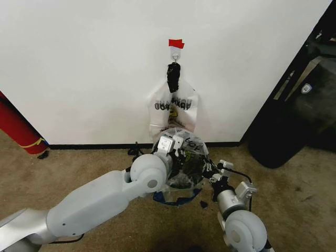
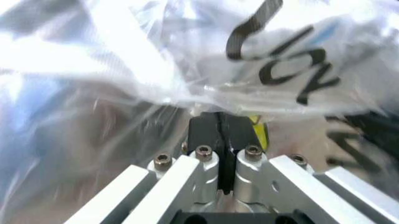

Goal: Pick up the garbage bag from the wall and place it over the trash bin.

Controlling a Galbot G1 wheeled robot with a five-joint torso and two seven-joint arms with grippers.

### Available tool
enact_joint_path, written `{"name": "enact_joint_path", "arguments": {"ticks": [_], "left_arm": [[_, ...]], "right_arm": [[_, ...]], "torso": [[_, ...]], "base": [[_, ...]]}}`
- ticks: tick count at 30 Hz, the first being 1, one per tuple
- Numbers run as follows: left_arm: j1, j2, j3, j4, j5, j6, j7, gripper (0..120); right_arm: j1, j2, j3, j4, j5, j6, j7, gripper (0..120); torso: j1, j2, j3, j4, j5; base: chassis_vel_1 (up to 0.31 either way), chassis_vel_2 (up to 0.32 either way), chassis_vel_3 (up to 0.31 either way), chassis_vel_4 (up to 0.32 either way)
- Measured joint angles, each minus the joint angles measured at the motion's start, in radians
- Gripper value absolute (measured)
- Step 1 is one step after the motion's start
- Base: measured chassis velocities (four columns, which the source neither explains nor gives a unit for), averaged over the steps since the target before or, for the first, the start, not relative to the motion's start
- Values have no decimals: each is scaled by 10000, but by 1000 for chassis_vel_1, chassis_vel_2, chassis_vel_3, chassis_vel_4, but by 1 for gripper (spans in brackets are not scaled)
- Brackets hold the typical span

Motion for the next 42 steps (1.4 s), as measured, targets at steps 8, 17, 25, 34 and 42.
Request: {"name": "enact_joint_path", "arguments": {"ticks": [8,17,25,34,42], "left_arm": [[198,-595,175,1204,729,31,-59,0],[164,-602,470,1762,855,391,-193,0],[473,-223,604,1657,843,771,-302,0],[630,-235,628,1742,873,776,-268,0],[589,-546,775,2154,1044,751,-247,0]], "right_arm": [[-148,-43,-56,290,-12,-4,-59,1],[-144,-76,-65,401,78,-39,-61,1],[-110,-128,-54,389,142,-54,-20,1],[-123,-101,-169,379,161,-62,3,1],[-226,-7,-282,441,371,-90,73,1]], "torso": [[0,0,0,0,0],[0,0,0,2,0],[0,0,0,3,0],[0,0,0,2,0],[0,0,0,2,0]], "base": [[0,0,0,0],[0,0,0,0],[0,0,0,0],[0,0,0,0],[0,0,0,0]]}}
